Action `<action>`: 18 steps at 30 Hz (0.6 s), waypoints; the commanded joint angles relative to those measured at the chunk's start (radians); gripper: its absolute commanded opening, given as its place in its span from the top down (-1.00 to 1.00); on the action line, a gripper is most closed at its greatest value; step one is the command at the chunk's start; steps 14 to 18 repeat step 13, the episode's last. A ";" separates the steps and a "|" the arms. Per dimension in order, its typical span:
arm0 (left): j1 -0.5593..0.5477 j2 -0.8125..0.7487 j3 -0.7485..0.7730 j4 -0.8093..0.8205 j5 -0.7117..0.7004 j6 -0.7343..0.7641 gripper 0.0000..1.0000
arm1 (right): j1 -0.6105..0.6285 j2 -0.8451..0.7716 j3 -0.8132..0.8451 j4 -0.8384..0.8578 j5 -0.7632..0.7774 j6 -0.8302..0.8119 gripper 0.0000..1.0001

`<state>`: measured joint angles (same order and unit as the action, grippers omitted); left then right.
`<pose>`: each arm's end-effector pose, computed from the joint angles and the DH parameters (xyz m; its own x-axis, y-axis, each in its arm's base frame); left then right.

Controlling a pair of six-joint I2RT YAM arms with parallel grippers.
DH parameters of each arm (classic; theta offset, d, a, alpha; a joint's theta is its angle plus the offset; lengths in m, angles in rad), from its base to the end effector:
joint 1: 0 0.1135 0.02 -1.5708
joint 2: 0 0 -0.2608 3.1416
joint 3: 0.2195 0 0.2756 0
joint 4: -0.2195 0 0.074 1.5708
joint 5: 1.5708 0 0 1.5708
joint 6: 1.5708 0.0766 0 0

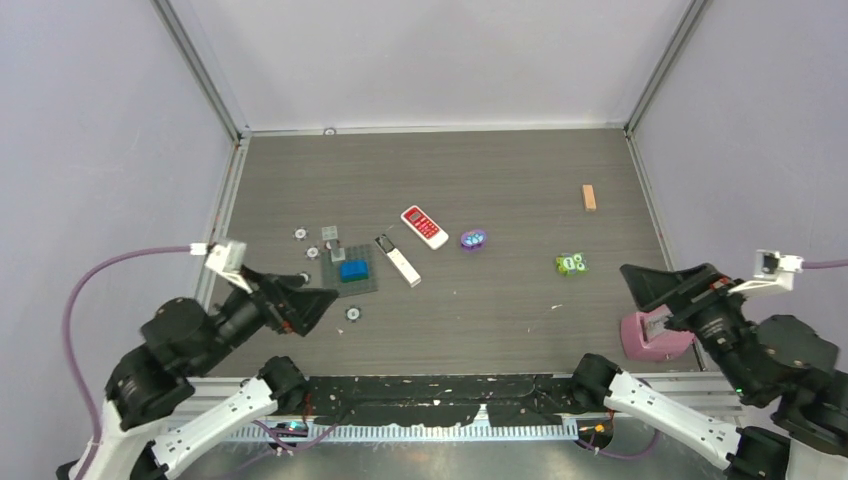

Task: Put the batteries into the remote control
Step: Reset both arms

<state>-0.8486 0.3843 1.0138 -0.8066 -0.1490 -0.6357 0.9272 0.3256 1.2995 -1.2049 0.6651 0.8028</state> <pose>0.0797 -0.0733 0.3918 -0.4769 -0.3469 -0.8076 0.4502 0.6927 -0.5634 0.0409 -0.0242 0.4224 -0.2889 0.5581 -0.7779 -0.0880 0.7936 0.6020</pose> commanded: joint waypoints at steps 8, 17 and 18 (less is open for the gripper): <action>0.002 -0.180 0.066 -0.199 -0.086 0.032 -0.99 | -0.001 0.036 0.170 -0.043 0.075 -0.069 -0.91; 0.002 -0.193 0.052 -0.189 -0.111 0.032 -0.99 | -0.001 0.037 0.169 -0.041 0.066 -0.070 -0.91; 0.002 -0.193 0.052 -0.189 -0.111 0.032 -0.99 | -0.001 0.037 0.169 -0.041 0.066 -0.070 -0.91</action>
